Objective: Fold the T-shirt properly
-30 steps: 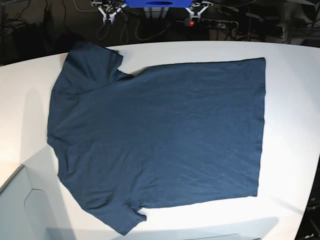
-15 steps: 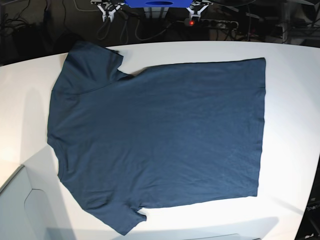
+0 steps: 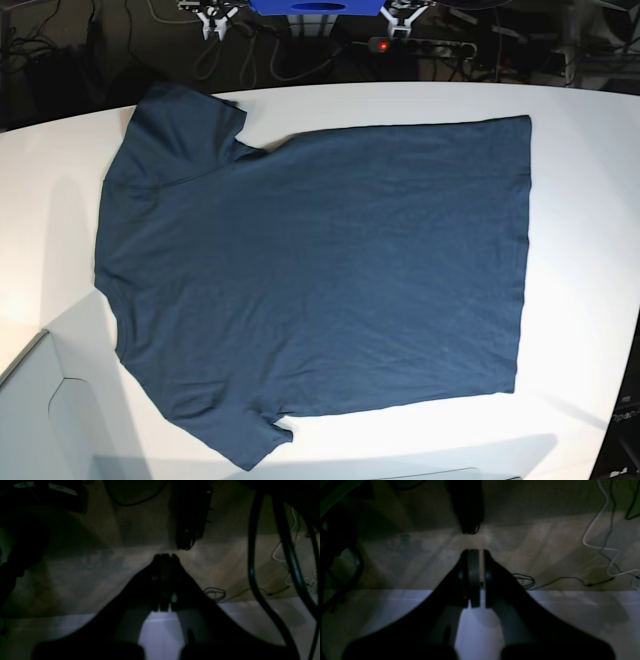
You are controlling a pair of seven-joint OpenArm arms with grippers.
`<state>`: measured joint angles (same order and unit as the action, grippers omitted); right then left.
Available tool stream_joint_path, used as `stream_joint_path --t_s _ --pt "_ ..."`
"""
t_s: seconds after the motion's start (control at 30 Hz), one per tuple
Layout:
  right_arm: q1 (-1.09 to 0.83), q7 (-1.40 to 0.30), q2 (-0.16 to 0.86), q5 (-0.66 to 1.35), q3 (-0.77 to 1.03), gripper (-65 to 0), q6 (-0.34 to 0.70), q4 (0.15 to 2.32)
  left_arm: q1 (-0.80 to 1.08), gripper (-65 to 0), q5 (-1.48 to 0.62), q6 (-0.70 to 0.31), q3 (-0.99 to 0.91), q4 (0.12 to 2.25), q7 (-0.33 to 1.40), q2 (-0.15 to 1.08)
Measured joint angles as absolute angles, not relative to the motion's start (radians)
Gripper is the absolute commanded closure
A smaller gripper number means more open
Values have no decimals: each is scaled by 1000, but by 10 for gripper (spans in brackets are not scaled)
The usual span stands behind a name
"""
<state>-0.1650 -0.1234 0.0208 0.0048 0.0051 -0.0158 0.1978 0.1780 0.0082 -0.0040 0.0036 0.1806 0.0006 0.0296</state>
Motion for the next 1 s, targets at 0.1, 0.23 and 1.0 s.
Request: stream_joint_path --t_s 0.1,0.23,1.0 --pt "-196 -129 25 4 5 0 -16 260 216 0 7 -4 4 229 -2 34" --pt "-308 -133 31 4 4 0 -13 440 315 0 2 -9 2 364 -1 49" --pt "-908 -540 222 -2 10 -1 -1 1757 1028 0 1 -10 -53 1607 10 181"
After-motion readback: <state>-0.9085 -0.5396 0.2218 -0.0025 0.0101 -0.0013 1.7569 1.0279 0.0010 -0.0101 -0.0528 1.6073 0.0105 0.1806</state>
